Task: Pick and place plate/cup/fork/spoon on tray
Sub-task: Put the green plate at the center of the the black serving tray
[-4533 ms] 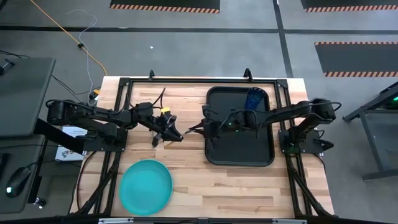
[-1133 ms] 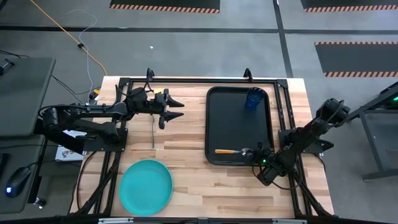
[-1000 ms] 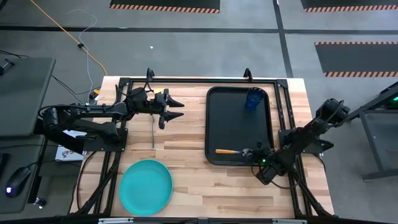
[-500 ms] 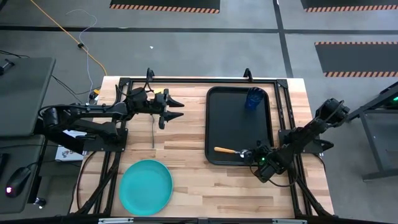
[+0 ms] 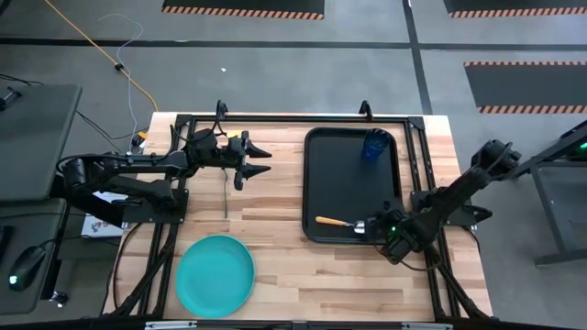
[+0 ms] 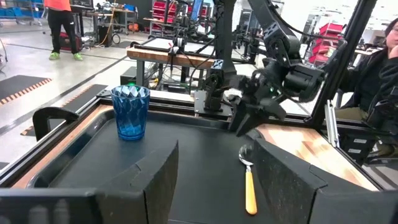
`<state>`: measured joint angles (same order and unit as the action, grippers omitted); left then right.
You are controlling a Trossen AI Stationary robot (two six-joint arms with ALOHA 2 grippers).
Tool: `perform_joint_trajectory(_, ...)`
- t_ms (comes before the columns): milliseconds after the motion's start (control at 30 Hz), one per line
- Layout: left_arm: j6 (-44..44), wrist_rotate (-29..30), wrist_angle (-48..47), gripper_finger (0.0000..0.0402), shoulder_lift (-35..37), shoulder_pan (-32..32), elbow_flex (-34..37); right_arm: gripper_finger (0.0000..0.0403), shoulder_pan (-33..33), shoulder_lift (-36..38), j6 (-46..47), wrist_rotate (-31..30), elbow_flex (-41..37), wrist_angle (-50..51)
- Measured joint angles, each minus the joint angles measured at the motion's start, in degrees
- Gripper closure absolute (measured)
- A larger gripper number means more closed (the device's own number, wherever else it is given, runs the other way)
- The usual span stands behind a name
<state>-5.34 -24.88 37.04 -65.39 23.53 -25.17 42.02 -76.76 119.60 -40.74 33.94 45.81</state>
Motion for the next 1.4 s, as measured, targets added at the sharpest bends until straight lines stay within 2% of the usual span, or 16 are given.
perform_joint_trajectory(133,0.0,0.0,0.0,0.0202,0.0,0.0,0.0,0.0224,0.0,3.6,-5.8,-10.8,0.1,1.9)
perform_joint_trajectory(433,0.0,0.0,0.0,0.0202,0.0,0.0,0.0,0.0224,-1.2,5.1,-21.1,-45.3,0.1,1.7)
perform_joint_trajectory(467,0.0,0.0,0.0,0.0202,0.0,0.1,0.0,0.0224,-1.8,5.1,-22.0,-48.2,0.1,1.8)
perform_joint_trajectory(533,0.0,0.0,0.0,0.0202,0.0,0.1,0.0,0.0224,-3.6,5.2,-23.2,-49.1,0.1,1.9)
perform_joint_trajectory(767,3.1,0.0,0.0,0.0202,0.0,0.1,0.0,0.0224,-10.3,5.5,-26.3,-43.4,0.1,1.0)
perform_joint_trajectory(900,3.1,0.0,0.0,0.0202,0.0,0.1,0.0,0.0224,-11.2,5.5,-33.7,-39.5,0.1,-4.6)
perform_joint_trajectory(1033,3.6,0.0,0.1,0.0202,0.0,0.1,0.0,0.0224,-12.2,5.5,-53.7,-32.1,0.1,-20.2)
perform_joint_trajectory(1200,4.1,0.0,0.7,0.0202,0.0,0.1,0.0,0.0224,-18.0,5.5,-90.1,-13.1,0.1,-50.2)
perform_joint_trajectory(1267,4.1,0.0,0.9,0.0202,0.0,0.1,0.0,0.0224,-20.8,5.5,-101.3,-7.2,0.1,-59.9)
perform_joint_trajectory(1333,4.1,0.0,0.9,0.0202,0.0,0.1,0.0,0.0224,-23.6,5.5,-109.5,-2.6,0.1,-66.6)
perform_joint_trajectory(1400,4.1,0.0,0.8,0.0202,0.0,0.1,0.0,0.0224,-26.3,5.5,-114.0,1.3,0.1,-70.5)
